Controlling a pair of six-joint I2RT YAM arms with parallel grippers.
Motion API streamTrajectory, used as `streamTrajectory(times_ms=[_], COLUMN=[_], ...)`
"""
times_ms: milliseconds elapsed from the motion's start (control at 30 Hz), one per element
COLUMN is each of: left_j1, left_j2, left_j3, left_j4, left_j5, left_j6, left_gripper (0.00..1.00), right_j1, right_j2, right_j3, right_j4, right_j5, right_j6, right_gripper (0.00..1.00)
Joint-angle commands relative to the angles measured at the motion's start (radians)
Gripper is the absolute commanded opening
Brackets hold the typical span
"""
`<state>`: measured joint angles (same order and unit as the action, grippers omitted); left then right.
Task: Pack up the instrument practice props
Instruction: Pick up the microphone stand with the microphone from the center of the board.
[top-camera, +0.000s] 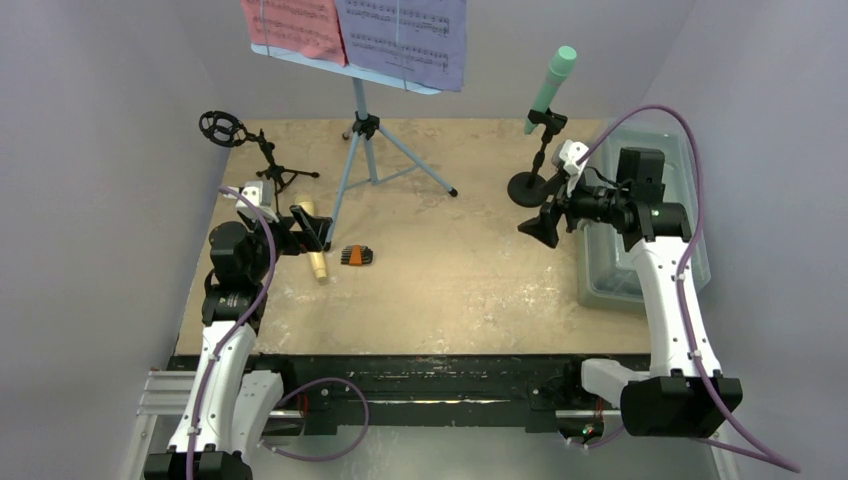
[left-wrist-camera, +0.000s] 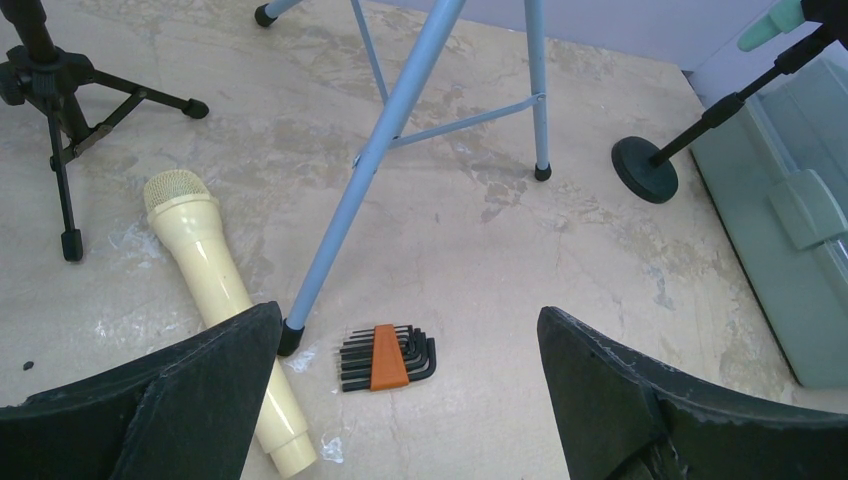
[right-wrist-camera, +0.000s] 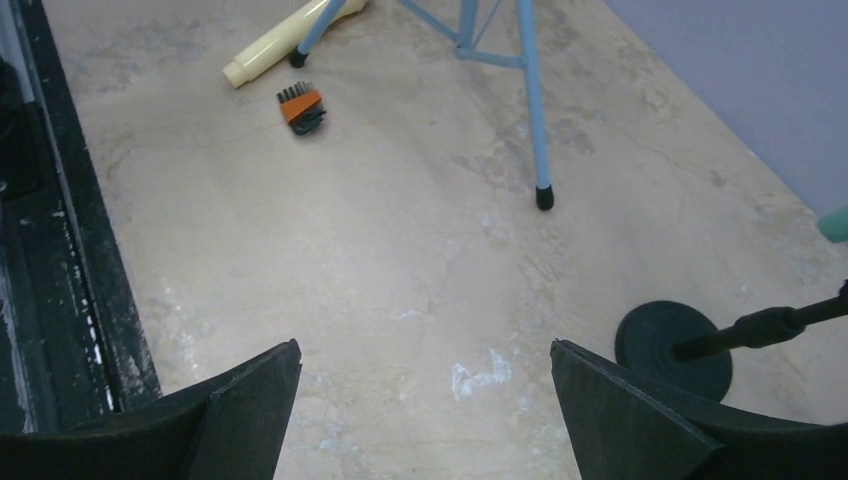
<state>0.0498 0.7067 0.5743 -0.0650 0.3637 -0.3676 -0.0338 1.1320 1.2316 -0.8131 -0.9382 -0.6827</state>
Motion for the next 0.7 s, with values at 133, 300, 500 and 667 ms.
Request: streamTrajectory(times_ms=[133,300,500,667], left_j1=[-0.005,-0.005,-0.005,-0.005], left_j2=[-0.010,-0.009,-0.007,-0.006], left_j3=[0.012,0.012,0.013,0.015], left_j4=[0.034,0.033,0.032,0.033], left_j5=[0.017,0.018,0.018,0.022], left_j6=[-0.011,-0.010,-0.009,-0.010], left_gripper=[1.00,1.00,1.00,1.00], right_j1=[-0.018,-0.020,-0.030,-0.038], right_j2=[0.044,0.059,0.075,0.090], right_j3=[0.133,0.187,0.202,0.215], right_j4=[0.041,0.052,0.147,0.186], right_j5=[0.038,0.084,0.149,0.161], right_j6=[0.095,0.126,0.242,0.288], right_gripper=[0.99,0.99,0.99,0.99])
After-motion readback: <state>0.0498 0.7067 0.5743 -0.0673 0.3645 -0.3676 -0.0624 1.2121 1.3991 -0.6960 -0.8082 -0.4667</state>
